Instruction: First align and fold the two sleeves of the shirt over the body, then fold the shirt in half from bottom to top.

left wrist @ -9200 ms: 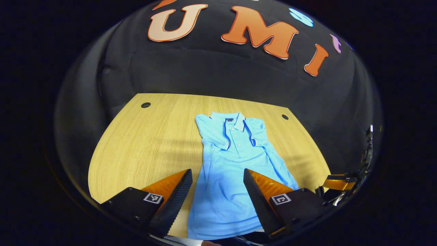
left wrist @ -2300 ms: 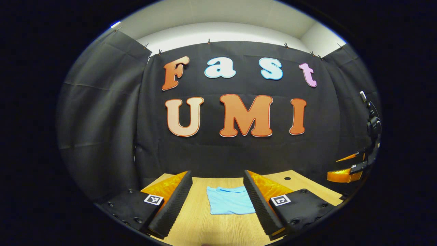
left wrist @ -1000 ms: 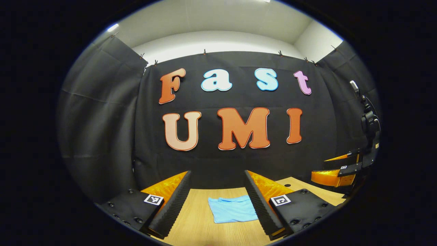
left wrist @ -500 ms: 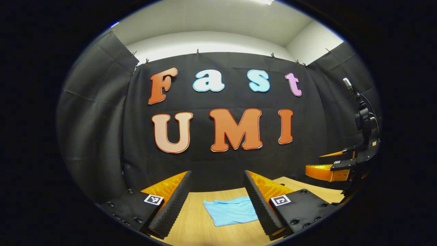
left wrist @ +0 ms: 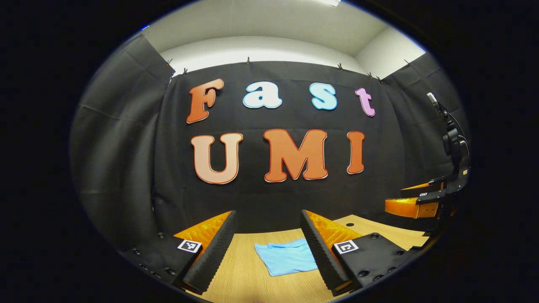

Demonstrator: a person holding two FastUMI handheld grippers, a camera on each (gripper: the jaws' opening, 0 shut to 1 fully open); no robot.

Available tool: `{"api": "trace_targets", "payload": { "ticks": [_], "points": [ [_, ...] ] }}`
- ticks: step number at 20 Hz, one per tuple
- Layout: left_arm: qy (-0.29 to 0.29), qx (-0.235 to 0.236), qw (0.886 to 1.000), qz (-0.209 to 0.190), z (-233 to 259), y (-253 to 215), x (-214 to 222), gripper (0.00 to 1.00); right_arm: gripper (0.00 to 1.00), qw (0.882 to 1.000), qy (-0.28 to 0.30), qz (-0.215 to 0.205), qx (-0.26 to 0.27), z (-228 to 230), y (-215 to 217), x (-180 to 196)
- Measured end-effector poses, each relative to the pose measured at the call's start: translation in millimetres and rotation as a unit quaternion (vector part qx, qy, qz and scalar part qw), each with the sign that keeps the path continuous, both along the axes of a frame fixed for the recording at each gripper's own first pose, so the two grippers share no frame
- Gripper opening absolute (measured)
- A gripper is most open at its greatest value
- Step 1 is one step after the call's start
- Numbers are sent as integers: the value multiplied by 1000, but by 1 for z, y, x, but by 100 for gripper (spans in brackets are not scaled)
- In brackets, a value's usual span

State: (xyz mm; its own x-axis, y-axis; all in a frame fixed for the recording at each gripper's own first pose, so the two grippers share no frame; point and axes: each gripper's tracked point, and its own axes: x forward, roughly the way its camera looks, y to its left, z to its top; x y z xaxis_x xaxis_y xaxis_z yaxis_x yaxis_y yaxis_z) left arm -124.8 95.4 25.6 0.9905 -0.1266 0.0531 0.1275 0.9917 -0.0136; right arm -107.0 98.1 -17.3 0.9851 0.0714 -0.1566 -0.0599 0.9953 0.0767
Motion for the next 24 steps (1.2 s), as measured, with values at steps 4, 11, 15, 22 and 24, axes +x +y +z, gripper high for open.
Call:
{"api": "trace_targets", "payload": {
  "ticks": [4, 11, 15, 22, 24],
  "points": [
    [-3, -2, 1000, 3, 5, -3, -1, 98, 97, 1000, -6, 7, 0, 6, -1, 3],
    [-4, 7, 1000, 12, 7, -18, -1, 98, 97, 1000, -4, 24, -3, 6, -3, 9],
    [-1, 6, 1000, 17, 10, -26, -6, 98, 97, 999, -10, 31, -7, 7, -6, 7],
    [-5, 15, 999, 40, 17, -29, -21, 98, 97, 999, -12, 41, -3, 9, -8, 8],
    [-6, 15, 999, 42, 18, -31, -27, 98, 97, 999, -12, 45, 1, 10, -7, 9]
  ]
}}
